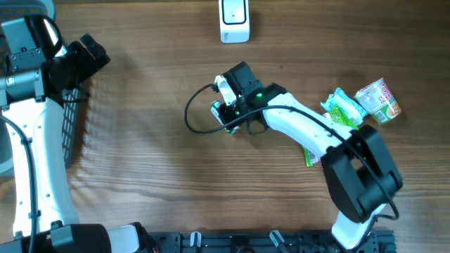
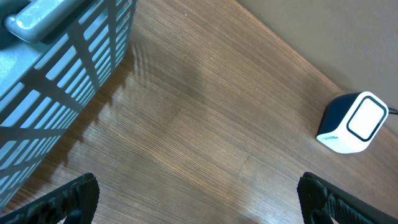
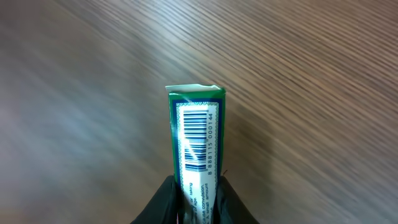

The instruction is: Scan the item barcode

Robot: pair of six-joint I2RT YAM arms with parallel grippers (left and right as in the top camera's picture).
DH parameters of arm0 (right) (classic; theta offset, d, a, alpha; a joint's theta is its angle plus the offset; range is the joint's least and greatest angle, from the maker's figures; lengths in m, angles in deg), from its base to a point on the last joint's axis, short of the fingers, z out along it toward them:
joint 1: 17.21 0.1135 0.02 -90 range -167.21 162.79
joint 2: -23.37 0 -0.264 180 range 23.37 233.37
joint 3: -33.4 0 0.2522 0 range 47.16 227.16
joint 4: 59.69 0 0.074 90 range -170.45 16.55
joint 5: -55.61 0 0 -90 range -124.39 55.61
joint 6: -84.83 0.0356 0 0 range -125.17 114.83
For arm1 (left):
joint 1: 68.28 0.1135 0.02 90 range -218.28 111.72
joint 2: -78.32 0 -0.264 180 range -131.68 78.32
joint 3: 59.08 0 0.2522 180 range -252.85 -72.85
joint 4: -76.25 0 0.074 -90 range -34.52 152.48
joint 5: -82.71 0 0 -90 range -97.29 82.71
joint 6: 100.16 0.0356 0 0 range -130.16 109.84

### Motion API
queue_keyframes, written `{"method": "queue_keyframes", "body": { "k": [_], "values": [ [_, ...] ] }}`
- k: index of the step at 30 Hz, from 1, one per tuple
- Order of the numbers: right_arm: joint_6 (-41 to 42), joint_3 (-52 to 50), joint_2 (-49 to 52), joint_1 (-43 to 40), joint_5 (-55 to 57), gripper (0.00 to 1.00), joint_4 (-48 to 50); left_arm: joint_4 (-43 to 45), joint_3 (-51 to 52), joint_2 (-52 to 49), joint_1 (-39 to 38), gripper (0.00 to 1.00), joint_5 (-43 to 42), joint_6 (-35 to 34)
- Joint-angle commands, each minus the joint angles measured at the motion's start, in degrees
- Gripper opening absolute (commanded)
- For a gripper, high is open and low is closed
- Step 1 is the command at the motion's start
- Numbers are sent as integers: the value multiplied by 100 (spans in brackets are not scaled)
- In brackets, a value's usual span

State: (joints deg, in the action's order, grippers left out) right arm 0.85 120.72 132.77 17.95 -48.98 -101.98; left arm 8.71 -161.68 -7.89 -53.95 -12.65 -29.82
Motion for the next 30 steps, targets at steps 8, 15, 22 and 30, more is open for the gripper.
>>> {"method": "queue_keyframes", "body": {
  "k": [8,15,22,30],
  "values": [
    [1316,-367,422,-170,-1980,15,1504,11,-9,-20,20,100,76,-13],
    [1486,-378,756,-597,-1794,15,1718,11,-9,-20,20,100,76,-13],
    [1202,-378,892,-664,-1235,26,1690,11,-9,-20,20,100,76,-13],
    [1051,-361,866,-796,-614,42,1626,11,-9,-20,20,100,76,-13]
  ]
}}
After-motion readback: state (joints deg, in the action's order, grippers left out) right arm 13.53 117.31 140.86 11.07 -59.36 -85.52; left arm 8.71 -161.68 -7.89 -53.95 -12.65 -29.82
